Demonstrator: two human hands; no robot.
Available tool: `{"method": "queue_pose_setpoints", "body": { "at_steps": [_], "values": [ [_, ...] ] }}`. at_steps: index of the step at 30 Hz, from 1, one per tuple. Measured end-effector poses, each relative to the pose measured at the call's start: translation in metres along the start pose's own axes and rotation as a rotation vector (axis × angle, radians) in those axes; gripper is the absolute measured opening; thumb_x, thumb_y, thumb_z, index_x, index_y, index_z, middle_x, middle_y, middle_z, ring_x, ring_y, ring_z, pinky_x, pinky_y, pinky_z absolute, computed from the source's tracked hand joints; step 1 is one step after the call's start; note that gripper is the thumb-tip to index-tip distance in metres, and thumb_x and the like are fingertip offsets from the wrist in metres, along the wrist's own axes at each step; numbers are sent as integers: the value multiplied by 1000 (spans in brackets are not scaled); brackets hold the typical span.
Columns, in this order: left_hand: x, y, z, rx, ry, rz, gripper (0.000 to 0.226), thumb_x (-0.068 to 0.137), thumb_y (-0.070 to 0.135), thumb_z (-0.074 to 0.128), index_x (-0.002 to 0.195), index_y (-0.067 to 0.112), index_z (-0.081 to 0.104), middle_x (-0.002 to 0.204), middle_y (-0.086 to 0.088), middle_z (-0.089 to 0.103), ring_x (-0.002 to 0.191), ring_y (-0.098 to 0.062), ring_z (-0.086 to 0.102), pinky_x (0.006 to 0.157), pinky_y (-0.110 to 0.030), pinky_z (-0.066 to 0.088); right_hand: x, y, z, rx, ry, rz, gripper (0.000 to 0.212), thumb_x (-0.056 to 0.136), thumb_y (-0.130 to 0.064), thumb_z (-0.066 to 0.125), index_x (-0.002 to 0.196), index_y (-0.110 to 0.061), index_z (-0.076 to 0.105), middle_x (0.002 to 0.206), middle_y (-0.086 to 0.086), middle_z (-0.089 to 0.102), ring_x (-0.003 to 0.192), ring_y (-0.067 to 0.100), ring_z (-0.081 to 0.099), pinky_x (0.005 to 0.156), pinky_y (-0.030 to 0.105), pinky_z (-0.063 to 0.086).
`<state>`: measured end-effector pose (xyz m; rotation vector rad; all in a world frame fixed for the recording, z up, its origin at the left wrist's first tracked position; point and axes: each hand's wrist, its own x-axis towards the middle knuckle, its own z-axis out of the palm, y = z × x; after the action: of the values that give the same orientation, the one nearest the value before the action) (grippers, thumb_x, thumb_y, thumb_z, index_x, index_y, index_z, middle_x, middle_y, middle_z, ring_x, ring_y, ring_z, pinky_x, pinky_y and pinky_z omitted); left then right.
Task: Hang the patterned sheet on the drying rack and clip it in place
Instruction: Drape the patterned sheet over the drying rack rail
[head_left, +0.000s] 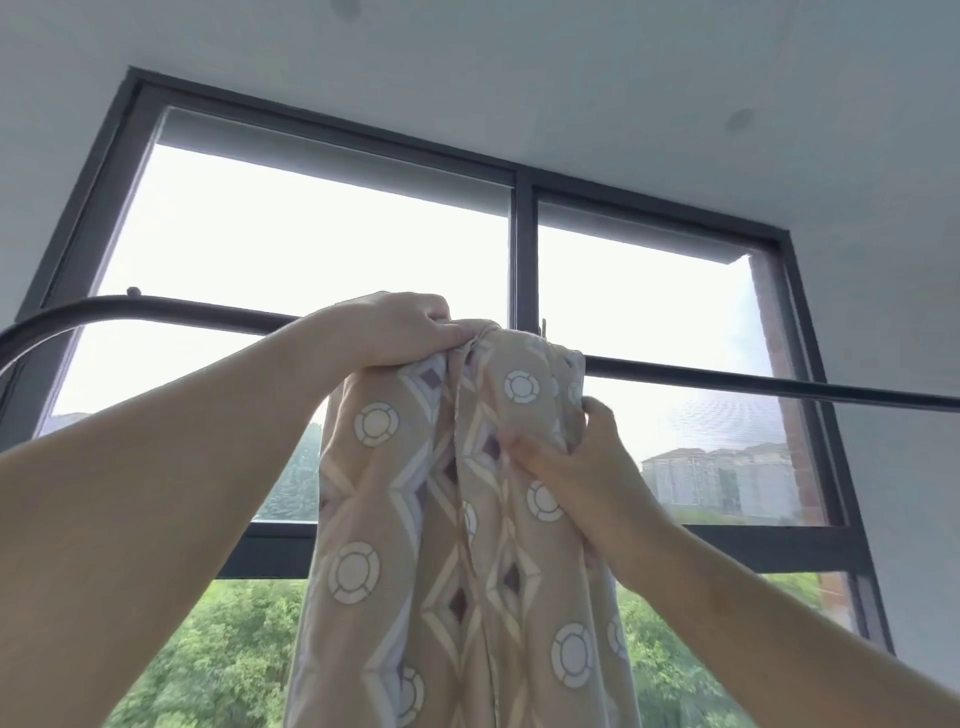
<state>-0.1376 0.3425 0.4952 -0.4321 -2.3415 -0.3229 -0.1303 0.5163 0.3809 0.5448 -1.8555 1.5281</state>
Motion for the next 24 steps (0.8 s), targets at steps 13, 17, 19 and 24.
{"method": "queue_pose_setpoints", "body": {
  "at_steps": [13,17,19,24],
  "values": [
    [-84,1,49,-631,628,-203,72,77,38,69,136,30,28,133,2,31,123,-17,34,102,-39,36,-14,1,-1,271,-112,198,9,89,-14,63,83,-8,67,76,10,69,64,22,64,68,33,55],
    [-113,-12,81,-949,133,-408,66,71,28,79,123,18,39,106,-2,58,92,-23,61,80,-38,54,-12,-5,2,270,-119,209,12,90,-22,62,87,-11,65,81,9,69,68,23,64,70,33,55],
    [-114,-20,82,-944,29,-412,49,72,19,79,114,11,55,100,-8,68,89,-26,66,82,-39,55,-14,-3,1,261,-161,234,15,91,-26,60,93,-11,64,84,8,69,68,21,65,67,31,55],
    [-117,-26,82,-985,-91,-411,31,78,12,73,107,6,64,99,-17,71,94,-35,67,86,-42,55,-29,7,-12,227,-346,269,12,90,-24,61,97,-16,65,81,3,73,64,15,68,61,25,57]
  ]
}}
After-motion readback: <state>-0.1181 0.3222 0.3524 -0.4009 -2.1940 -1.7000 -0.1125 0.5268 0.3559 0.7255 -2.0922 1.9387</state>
